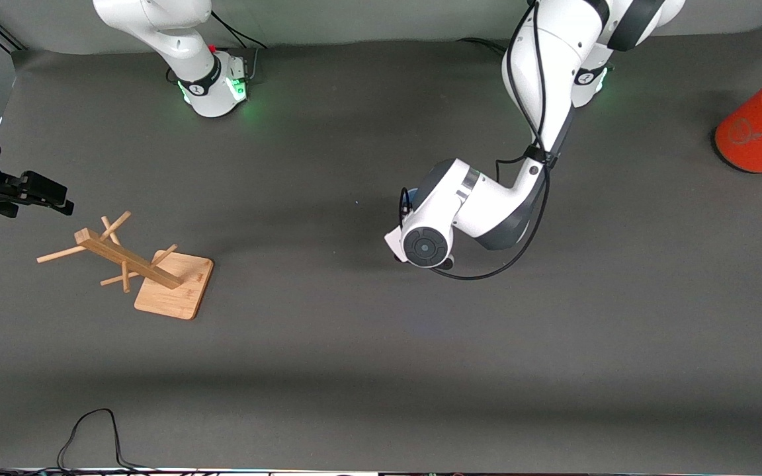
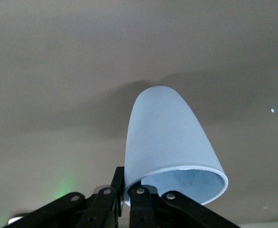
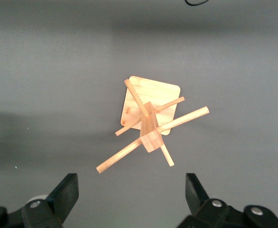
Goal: Rotate and upright cup with both arms
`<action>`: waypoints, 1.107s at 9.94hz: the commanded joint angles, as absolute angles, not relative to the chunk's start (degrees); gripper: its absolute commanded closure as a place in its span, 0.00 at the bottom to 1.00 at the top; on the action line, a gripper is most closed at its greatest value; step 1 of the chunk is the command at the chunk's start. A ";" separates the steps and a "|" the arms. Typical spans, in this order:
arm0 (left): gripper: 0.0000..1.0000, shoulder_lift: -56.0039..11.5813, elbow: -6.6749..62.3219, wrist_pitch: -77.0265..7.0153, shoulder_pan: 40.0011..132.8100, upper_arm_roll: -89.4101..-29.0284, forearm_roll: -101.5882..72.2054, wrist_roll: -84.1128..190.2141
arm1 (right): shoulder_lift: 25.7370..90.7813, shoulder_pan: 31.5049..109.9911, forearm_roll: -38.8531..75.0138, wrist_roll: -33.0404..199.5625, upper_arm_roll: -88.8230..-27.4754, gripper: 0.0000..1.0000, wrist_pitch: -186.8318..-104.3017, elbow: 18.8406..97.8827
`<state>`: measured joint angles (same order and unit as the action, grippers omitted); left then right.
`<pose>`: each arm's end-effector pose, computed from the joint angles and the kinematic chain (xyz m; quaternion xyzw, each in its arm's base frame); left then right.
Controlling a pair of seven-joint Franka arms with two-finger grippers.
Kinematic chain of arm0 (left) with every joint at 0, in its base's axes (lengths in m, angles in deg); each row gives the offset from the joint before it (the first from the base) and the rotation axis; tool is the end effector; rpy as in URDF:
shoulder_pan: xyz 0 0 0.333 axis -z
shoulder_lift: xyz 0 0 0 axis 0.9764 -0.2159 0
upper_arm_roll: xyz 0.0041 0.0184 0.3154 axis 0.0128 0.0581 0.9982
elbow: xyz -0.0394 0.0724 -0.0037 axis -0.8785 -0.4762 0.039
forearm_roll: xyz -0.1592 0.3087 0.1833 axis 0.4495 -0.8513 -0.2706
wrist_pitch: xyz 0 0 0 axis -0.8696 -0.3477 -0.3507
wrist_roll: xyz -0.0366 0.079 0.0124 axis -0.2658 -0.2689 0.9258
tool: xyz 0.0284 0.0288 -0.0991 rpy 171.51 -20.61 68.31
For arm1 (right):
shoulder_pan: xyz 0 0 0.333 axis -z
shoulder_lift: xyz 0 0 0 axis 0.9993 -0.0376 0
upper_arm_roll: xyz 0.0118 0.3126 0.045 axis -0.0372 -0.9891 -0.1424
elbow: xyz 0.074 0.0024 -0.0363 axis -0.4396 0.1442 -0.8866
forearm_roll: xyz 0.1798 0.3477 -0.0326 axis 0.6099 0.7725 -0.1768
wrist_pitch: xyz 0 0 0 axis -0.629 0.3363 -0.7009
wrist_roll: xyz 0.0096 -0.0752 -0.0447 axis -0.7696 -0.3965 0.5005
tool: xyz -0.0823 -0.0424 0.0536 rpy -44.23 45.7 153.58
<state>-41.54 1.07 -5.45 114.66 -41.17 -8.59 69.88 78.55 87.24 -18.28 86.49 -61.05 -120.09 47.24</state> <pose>0.5263 -0.4369 0.2593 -0.9529 0.0885 0.2896 0.0193 0.5713 -0.0176 0.6118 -1.0000 0.0012 0.0087 0.0039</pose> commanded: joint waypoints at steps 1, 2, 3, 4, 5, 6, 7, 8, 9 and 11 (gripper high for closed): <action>0.30 -41.24 2.55 -8.10 115.23 -40.81 -7.78 68.83 | 79.26 87.23 -19.29 85.22 -61.31 0.00 -119.86 47.85; 0.07 -41.41 2.55 -8.28 115.58 -40.81 -7.95 69.71 | 79.26 87.23 -19.21 85.22 -61.31 0.00 -119.95 47.76; 0.00 -41.33 2.47 -7.76 115.67 -40.72 -8.12 69.89 | 79.18 87.23 -19.20 85.22 -61.31 0.00 -119.95 47.67; 0.00 -40.72 2.21 -6.97 115.33 -40.72 -7.95 70.06 | 79.17 87.14 -19.29 85.30 -61.31 0.00 -120.03 47.67; 0.00 -39.84 1.68 -5.48 114.45 -40.46 -7.60 70.07 | 79.17 87.32 -19.29 85.13 -61.23 0.00 -120.03 47.58; 0.00 -38.44 -0.06 -3.82 113.40 -40.37 -7.95 70.33 | 79.17 87.23 -19.29 85.30 -61.31 0.00 -120.03 47.58; 0.00 -35.38 -0.60 -4.15 112.87 -38.54 -8.82 72.51 | 79.17 87.23 -19.29 85.39 -61.31 0.00 -120.03 47.58; 0.00 -32.83 -0.78 -4.50 112.25 -35.13 -9.26 72.79 | 79.17 87.23 -19.29 85.48 -61.31 0.00 -120.03 47.58; 0.00 -30.10 -0.70 -4.76 112.25 -30.31 -10.57 72.01 | 79.17 87.23 -19.21 85.48 -61.31 0.00 -120.03 47.58; 0.00 -27.01 -0.09 -6.87 112.16 -23.70 -16.61 71.65 | 79.00 87.23 -19.20 85.48 -61.31 0.00 -120.03 47.49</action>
